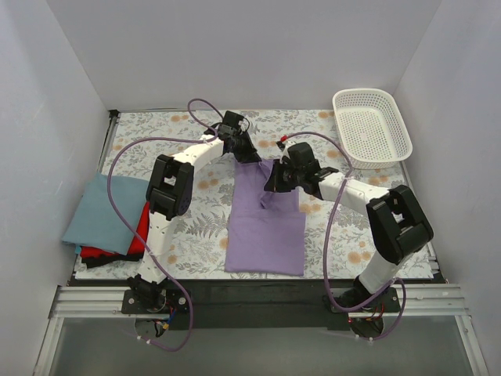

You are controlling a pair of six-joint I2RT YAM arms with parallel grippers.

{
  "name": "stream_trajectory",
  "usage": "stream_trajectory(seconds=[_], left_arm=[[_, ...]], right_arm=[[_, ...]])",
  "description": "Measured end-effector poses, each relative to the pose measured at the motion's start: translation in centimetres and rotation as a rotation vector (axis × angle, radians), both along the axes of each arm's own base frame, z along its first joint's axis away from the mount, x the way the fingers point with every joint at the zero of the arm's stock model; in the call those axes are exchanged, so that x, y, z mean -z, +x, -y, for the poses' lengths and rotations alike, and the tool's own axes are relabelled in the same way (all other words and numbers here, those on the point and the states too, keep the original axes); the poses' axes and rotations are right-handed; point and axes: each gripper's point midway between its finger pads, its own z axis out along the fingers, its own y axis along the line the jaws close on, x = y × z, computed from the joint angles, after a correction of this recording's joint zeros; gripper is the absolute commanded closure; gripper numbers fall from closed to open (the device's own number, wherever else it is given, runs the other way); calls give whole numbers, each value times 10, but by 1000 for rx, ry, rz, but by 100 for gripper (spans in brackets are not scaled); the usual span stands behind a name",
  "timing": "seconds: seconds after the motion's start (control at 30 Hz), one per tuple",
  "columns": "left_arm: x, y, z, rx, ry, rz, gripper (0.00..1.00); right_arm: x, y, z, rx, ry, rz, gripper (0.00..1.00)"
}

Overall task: Fold and stack the t-shirts
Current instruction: Fold the tshirt

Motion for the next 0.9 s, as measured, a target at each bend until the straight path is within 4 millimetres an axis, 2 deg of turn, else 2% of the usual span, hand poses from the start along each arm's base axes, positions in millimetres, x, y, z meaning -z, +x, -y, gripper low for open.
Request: stream_trajectory(seconds=[0.4, 0.8, 0.9], left_arm=[[-9, 13, -5, 2, -9, 48, 100], [-10, 23, -18, -15, -14, 61, 100], [-11, 25, -19, -16, -17, 66, 89]], right_arm=[[25, 10, -29, -36, -40, -42, 93], [26, 7, -51, -76, -43, -32, 93], [25, 8, -54, -80, -42, -29, 80]])
